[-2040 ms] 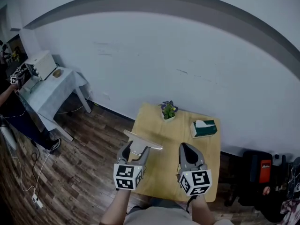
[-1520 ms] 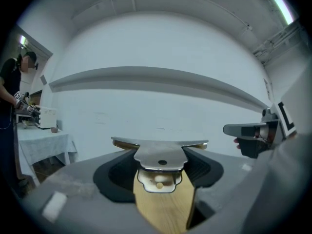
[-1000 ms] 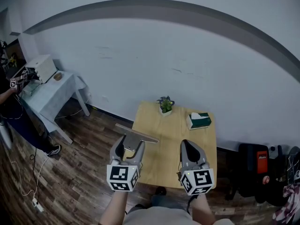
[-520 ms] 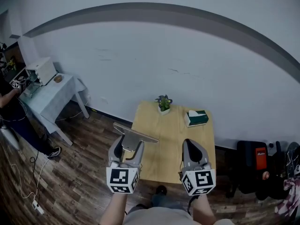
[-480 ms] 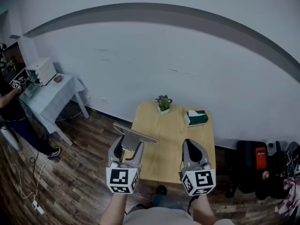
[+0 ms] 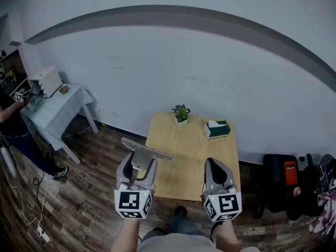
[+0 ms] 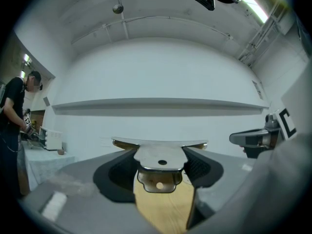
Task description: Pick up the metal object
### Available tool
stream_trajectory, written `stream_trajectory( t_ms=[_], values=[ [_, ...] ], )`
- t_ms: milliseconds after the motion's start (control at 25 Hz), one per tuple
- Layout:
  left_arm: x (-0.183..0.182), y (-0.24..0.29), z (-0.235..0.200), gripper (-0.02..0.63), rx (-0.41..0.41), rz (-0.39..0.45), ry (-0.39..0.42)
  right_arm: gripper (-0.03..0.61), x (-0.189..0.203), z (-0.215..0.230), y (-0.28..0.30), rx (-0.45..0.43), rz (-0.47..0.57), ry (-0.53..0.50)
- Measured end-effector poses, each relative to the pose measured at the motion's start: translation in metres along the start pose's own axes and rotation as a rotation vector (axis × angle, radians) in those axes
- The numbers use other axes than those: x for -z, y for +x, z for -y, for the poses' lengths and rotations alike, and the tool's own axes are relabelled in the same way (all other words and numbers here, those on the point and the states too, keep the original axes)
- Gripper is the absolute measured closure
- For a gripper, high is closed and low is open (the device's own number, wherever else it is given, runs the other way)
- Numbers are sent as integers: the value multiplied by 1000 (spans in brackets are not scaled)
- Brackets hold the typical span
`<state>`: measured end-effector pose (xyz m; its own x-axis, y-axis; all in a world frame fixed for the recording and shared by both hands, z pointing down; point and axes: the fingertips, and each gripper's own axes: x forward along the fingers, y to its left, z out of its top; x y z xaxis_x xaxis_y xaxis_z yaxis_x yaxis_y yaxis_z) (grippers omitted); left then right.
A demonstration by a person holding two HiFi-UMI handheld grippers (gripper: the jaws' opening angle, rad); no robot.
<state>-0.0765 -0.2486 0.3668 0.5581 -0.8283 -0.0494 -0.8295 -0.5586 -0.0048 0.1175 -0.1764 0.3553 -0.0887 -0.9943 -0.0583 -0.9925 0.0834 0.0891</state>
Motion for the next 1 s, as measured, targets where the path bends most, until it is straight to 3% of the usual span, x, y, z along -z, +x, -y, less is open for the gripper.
stream_trajectory(
  t_ms=[1000],
  values=[
    [-13,-24,-14,311,-20,36,-8,577,2,-10,-24,38,9,-9]
  ],
)
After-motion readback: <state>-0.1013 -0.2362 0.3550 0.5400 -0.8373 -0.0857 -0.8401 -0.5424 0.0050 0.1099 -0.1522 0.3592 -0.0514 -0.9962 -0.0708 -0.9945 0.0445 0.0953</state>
